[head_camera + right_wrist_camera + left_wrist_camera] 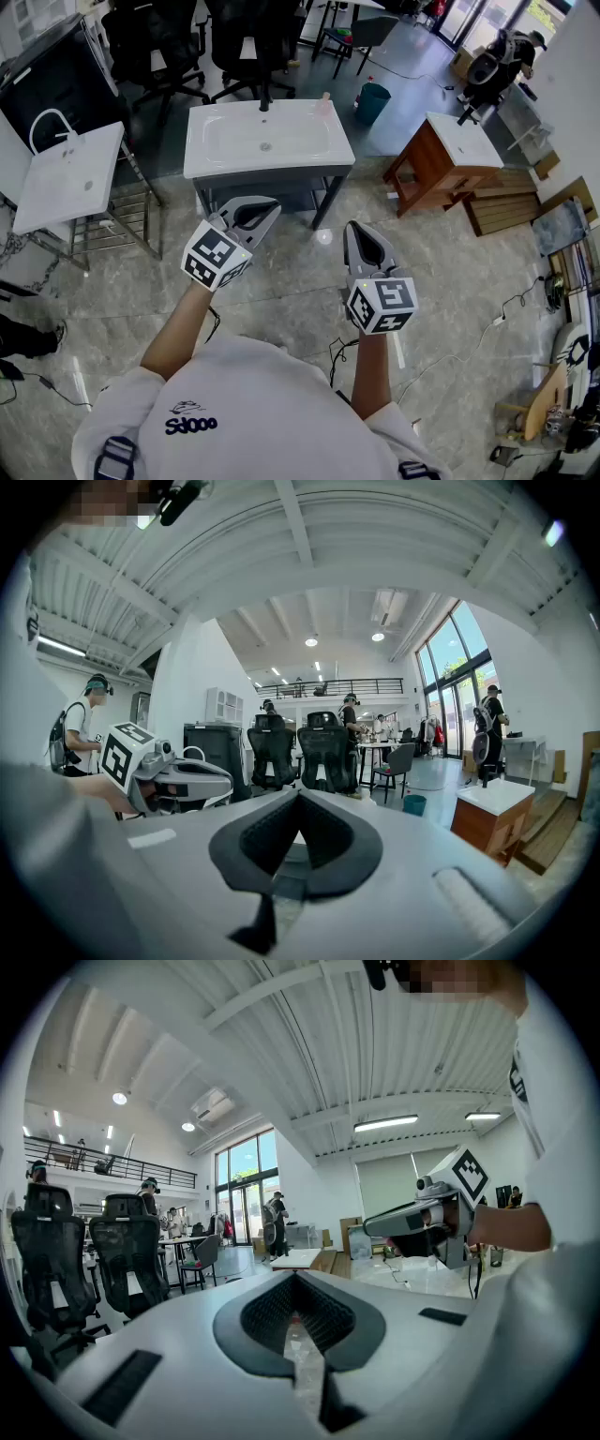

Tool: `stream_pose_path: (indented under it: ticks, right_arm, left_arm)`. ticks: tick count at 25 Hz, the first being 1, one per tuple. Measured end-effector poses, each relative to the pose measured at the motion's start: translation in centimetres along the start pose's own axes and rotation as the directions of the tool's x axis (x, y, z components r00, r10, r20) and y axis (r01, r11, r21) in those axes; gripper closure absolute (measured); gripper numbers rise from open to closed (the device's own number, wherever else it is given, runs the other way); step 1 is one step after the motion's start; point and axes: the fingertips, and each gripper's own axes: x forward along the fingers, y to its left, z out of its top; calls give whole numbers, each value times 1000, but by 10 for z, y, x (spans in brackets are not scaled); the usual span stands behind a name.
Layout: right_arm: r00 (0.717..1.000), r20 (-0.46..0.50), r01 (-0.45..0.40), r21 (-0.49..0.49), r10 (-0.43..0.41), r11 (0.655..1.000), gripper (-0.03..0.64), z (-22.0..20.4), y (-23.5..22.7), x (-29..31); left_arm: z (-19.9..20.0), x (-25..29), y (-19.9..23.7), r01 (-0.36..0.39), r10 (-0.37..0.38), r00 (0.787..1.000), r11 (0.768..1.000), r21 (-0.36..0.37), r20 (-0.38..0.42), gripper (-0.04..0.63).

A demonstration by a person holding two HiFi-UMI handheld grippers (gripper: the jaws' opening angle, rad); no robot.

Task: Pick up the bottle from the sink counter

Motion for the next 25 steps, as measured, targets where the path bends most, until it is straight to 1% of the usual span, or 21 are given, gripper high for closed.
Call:
stream_pose_path:
  ticks: [6, 10, 15, 22, 25]
  right_arm:
    - [1000, -9, 18, 8, -18, 1000, 607, -4, -8, -5]
    - [1000, 16, -11, 37, 10, 999, 607, -3, -10, -9]
    - [1000, -17, -11, 1, 11, 1000, 607, -10, -22, -13]
    - [999, -46, -24, 8, 24, 1000, 607, -18, -40, -24]
    - [998, -50, -22, 14, 23, 1000, 607, -22, -47, -27]
  left_arm:
    - [0, -1, 1, -19, 19, 1000, 1000, -21, 2, 594]
    - [0, 0, -5, -23, 23, 1000, 1000, -14, -6, 594]
    - [-3, 7, -18, -37, 36, 999, 999, -25, -22, 594]
    - [-4, 11, -34, -73, 72, 997, 997, -41, -30, 594]
    - [-8, 16, -41, -72, 70, 997, 997, -41, -41, 594]
